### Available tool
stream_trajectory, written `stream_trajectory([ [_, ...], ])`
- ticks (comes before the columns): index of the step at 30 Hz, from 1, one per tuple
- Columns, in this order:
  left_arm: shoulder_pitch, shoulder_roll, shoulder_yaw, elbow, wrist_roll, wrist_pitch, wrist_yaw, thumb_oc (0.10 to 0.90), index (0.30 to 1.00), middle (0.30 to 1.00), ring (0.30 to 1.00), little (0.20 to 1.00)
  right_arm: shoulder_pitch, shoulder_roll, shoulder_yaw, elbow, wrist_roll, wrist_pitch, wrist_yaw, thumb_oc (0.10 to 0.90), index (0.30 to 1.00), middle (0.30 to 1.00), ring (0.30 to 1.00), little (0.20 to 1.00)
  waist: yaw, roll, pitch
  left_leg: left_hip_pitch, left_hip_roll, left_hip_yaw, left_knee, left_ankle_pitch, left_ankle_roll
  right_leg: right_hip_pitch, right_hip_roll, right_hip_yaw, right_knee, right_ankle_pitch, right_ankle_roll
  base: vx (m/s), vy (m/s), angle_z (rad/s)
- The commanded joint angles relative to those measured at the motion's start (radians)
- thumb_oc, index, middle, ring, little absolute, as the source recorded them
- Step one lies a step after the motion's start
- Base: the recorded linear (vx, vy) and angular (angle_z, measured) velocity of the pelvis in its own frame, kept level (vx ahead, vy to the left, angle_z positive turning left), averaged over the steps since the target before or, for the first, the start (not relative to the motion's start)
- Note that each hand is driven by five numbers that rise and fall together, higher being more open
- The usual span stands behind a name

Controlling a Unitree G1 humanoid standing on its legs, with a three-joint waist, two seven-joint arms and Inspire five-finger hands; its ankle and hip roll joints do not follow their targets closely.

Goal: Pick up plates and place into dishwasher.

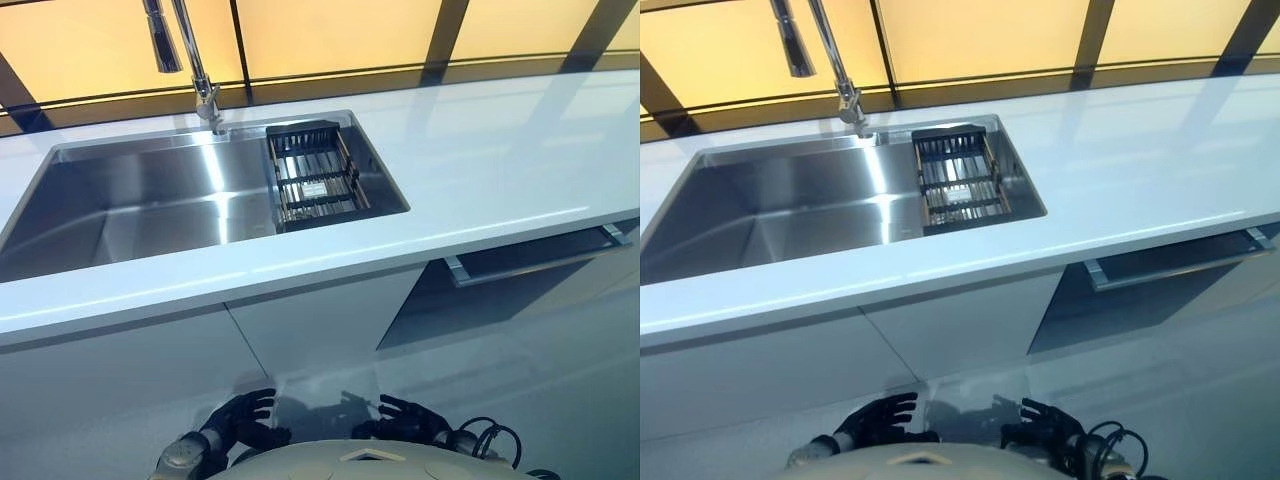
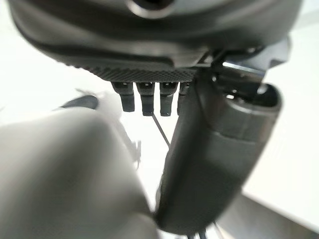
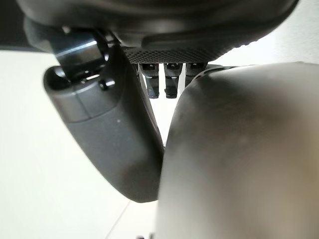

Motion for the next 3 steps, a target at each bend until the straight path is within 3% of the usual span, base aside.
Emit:
stream_trajectory([
  [1,-0.052,-0.012,0.056,0.045,0.037,0.089,0.079,0.800,0.900,0.900,0.900,0.900,-0.049,0.011,-0.028,0.037,-0.004,0.002,-0.010,0.800,0.900,0.900,0.900,0.900,0.019,0.022,0.035,0.057,-0.067,0.060,0.020,-0.122,0.037,0.006,0.037,0.023,0.074,-0.095,0.044,0.00,0.000,0.00],
  [3,-0.046,-0.013,0.067,0.053,0.027,0.103,0.089,0.800,0.900,0.900,0.900,0.900,-0.046,0.010,-0.030,0.041,-0.008,-0.007,-0.004,0.800,0.900,0.900,0.900,0.900,0.021,0.023,0.036,0.055,-0.067,0.058,0.023,-0.123,0.036,0.005,0.035,0.020,0.075,-0.097,0.043,0.00,0.000,0.00],
])
